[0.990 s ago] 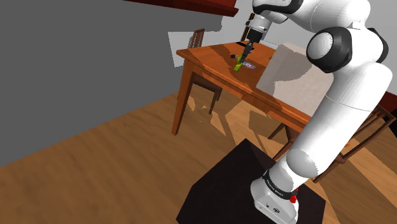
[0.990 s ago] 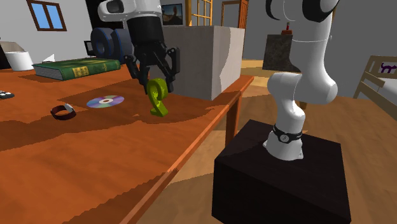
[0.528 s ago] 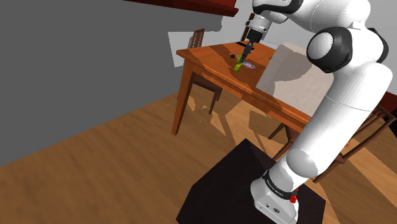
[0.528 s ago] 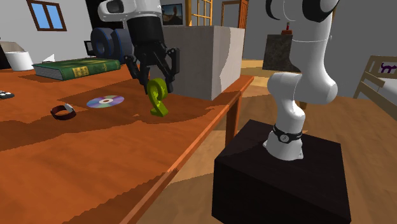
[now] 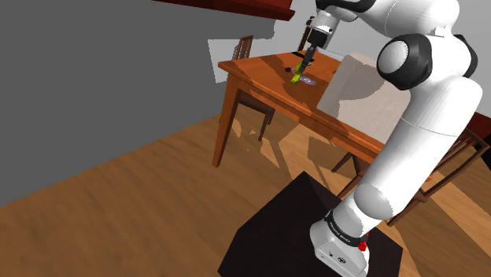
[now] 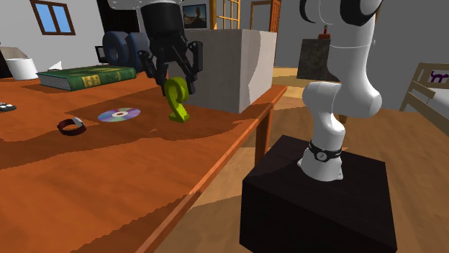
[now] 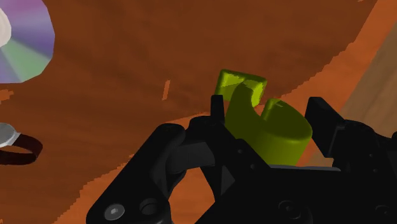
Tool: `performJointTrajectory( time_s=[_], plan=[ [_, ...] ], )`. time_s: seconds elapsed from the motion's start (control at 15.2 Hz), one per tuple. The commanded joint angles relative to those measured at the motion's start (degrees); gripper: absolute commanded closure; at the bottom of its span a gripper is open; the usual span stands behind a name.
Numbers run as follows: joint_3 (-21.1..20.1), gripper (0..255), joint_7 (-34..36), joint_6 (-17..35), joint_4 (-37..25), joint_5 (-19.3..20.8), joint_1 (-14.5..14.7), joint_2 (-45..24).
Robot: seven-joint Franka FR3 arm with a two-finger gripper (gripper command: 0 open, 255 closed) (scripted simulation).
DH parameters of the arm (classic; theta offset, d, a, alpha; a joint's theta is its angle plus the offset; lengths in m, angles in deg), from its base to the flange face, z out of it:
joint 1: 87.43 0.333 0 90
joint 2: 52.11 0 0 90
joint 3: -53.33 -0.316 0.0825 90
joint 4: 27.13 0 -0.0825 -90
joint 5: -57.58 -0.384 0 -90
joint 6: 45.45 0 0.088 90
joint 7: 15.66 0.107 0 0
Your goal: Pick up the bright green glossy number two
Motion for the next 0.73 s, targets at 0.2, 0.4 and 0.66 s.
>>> performJointTrajectory(
  time_s=[0.2,0.4,0.66],
  plan=[
    [0.2,255,0.2,-4.7,-6.1,-0.8,-0.8,-1.6],
    [0.3,255,0.3,-7.6,-10.0,-1.4,-1.4,-2.7],
    [0.3,255,0.3,-9.8,-13.1,-1.9,-2.0,-3.8]
  ],
)
